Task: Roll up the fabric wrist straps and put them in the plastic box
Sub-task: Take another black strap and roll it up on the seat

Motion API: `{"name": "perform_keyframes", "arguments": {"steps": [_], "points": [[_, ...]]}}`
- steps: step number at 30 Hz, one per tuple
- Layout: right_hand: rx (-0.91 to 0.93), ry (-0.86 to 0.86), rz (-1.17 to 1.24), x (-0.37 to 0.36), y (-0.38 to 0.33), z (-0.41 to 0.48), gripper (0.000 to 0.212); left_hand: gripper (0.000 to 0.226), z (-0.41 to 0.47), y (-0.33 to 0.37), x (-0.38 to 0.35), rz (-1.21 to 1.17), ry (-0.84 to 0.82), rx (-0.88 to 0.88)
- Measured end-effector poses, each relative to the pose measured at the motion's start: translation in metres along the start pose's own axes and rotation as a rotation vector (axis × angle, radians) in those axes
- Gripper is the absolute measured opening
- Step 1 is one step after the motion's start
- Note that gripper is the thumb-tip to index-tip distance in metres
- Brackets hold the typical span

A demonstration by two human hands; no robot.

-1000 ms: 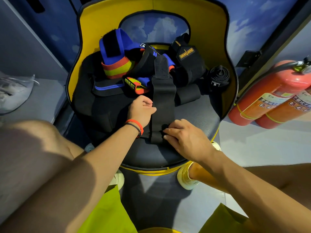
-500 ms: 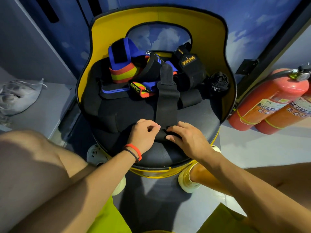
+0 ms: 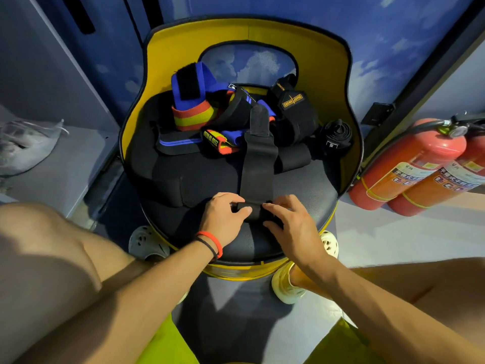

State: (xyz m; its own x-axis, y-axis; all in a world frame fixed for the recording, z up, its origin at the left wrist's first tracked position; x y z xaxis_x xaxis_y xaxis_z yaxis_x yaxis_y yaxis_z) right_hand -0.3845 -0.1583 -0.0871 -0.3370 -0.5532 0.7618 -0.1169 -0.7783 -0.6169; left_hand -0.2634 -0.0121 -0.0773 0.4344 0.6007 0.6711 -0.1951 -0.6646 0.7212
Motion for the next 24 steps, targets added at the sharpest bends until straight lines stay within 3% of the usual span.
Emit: {"name": "perform_keyframes", "arguments": {"steps": [10,16,24], "points": [[-0.396,0.005,0.283,0.008,0.002,0.016,0.039,0.037,-0.006,0.005,0.003,-0.072,-0.025,0.062],[-0.405,-0.052,0.282,0.015,0.002,0.015,0.036,0.049,-0.014,0.003,0.001,-0.144,-0.103,0.128],[-0.505,-0.055,0.286,0.020,0.005,0.015,0.027,0.033,-0.014,-0.001,0.006,-0.067,-0.166,0.113]]}}
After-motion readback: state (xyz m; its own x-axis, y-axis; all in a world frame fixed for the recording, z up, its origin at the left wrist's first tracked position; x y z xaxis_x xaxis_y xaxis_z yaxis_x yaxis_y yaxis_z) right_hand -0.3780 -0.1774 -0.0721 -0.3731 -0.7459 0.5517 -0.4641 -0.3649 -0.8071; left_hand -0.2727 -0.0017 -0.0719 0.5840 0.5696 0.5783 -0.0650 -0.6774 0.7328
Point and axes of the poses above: each hand's wrist, its own z-axis towards the middle knuckle, its own x-axis out of the back of the hand, y = z × x, the point moved 2 cm from there along z, towards the middle knuckle, and after that the axes turned 6 degrees about z, right-handed, at the moved point
